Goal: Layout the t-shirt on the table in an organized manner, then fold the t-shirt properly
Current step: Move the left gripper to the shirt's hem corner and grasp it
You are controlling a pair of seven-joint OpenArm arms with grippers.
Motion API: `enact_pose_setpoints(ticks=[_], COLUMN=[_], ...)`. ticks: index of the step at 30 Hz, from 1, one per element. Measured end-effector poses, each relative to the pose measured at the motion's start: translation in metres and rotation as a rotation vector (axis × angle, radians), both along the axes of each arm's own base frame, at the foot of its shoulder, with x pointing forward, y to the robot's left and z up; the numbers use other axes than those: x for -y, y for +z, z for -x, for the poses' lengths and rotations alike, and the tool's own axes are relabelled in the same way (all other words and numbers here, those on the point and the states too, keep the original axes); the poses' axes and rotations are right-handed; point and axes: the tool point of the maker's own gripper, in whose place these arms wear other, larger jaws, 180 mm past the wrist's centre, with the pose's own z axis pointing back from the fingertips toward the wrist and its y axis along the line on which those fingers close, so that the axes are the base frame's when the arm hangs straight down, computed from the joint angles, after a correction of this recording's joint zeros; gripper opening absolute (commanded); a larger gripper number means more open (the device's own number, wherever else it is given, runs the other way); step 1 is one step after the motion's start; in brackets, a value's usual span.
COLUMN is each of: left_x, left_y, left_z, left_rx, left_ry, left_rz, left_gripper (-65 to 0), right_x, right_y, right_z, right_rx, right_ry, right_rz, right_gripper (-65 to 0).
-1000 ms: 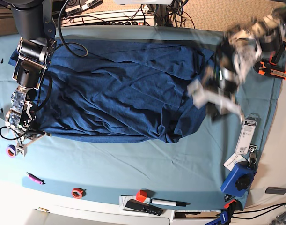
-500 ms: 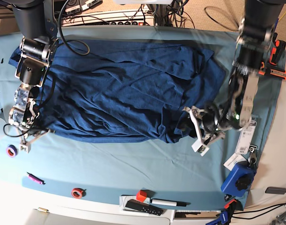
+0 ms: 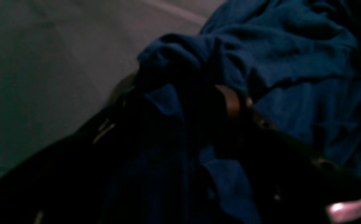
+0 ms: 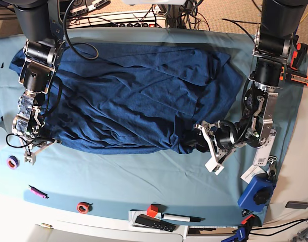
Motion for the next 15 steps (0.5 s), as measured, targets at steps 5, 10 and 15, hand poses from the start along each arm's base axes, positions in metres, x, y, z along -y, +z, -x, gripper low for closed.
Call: enact_pose_setpoints(ticks=[5, 10, 15], left_x=[0.03, 0.04, 0.038], left_y=[0.025, 0.013, 0.003], left_z=[0.013, 0.014, -0.001], left_rx=[0.033, 0.032, 0.094], left_ry=[-0.124, -0.11, -0.044], left_rz=[0.09, 0.042, -0.057], left_gripper=[-31.6, -31.6, -35.1], right_x=[0.0, 0.0, 0.0], right_y=[0.001, 0.001, 0.001], right_z=[-0.001, -0.001, -0.001], right_rx=[0.006, 0.006, 0.005], right_ry=[0.001, 0.001, 0.001], right_rz=[0.001, 0.002, 0.003], right_gripper=[-65.0, -65.0, -65.0])
